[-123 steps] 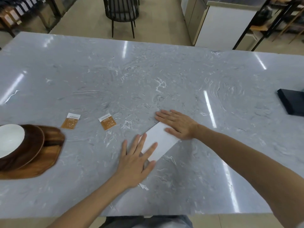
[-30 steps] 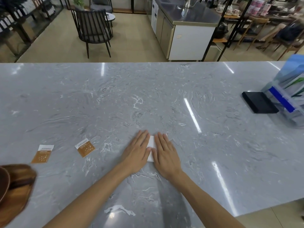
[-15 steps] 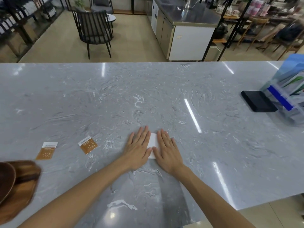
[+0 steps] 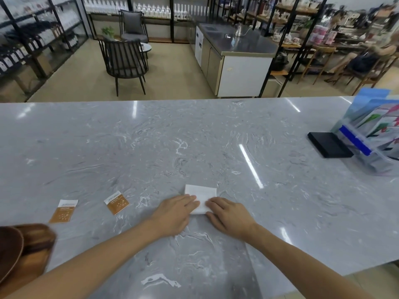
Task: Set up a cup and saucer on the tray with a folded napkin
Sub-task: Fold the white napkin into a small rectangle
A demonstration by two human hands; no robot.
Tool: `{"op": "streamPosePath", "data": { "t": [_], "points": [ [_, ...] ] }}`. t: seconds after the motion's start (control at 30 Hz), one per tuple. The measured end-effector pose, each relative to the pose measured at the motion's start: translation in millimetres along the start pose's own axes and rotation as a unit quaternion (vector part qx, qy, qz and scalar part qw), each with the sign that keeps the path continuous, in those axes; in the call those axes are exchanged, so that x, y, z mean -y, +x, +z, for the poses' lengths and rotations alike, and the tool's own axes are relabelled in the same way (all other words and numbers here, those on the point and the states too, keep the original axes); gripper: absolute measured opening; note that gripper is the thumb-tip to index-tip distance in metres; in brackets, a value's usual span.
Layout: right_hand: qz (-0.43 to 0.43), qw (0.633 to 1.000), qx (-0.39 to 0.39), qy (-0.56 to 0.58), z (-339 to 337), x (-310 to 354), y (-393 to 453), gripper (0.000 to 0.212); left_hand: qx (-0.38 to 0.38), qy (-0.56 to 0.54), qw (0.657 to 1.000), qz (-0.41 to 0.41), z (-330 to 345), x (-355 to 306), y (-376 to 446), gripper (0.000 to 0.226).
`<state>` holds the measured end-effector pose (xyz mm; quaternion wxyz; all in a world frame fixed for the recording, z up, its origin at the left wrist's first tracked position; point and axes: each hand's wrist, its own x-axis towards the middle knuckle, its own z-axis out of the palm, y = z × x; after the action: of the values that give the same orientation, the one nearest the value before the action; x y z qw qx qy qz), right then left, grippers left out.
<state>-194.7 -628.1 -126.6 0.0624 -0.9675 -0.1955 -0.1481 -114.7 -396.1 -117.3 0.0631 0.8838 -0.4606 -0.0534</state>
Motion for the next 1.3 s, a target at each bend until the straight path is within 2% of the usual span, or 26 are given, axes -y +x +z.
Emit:
{"op": "streamPosePath", "data": {
  "t": [0.13, 0.23, 0.3, 0.4, 0.57, 0.73, 0.93, 1.03, 1.17, 1.3],
  "points": [
    [0.025, 0.999, 0.02, 0.043, -7.5, 0.0, 5.1, 0.028, -0.069, -0.086, 0.993, -0.044, -9.9, 0.4, 3.7, 0.039],
    [0.021, 0.995, 0.047, 0.084, -14.3, -6.4, 3.6, 0.035, -0.092, -0.147, 0.983, -0.058, -13.6, 6.5, 5.8, 0.028],
    [0.052, 0.989, 0.06, 0.125, -17.1, -8.7, 4.3, 0.033, -0.105, -0.176, 0.978, -0.049, -14.9, 11.6, 5.2, 0.021],
    [0.134, 0.969, 0.037, 0.205, -16.4, -7.6, 9.8, 0.028, -0.124, -0.242, 0.961, -0.054, -17.0, 16.6, 4.7, 0.014],
    [0.24, 0.931, 0.009, 0.276, -9.3, -1.9, 17.7, 0.029, -0.172, -0.324, 0.921, -0.133, -8.4, 24.2, 14.9, 0.023],
    [0.276, 0.922, -0.03, 0.271, 5.4, 4.4, 21.6, 0.022, -0.19, -0.354, 0.899, -0.177, 2.3, 17.2, 25.4, 0.034],
    [0.352, 0.897, -0.067, 0.257, 16.5, 14.2, 30.1, 0.022, -0.205, -0.273, 0.917, -0.208, 18.6, 6.7, 33.2, 0.026],
    [0.343, 0.926, -0.028, 0.152, 20.6, 26.8, 32.6, 0.026, -0.167, -0.227, 0.936, -0.21, 22.6, 1.9, 32.3, 0.034],
    [0.318, 0.948, -0.018, 0.012, 23.2, 32.3, 33.3, 0.036, -0.146, -0.077, 0.968, -0.191, 23.4, -2.1, 31.8, 0.054],
    [0.322, 0.947, 0.025, -0.005, 34.2, 39.3, 29.8, 0.059, -0.087, -0.006, 0.976, -0.202, 28.8, -0.9, 32.2, 0.066]
  ]
}}
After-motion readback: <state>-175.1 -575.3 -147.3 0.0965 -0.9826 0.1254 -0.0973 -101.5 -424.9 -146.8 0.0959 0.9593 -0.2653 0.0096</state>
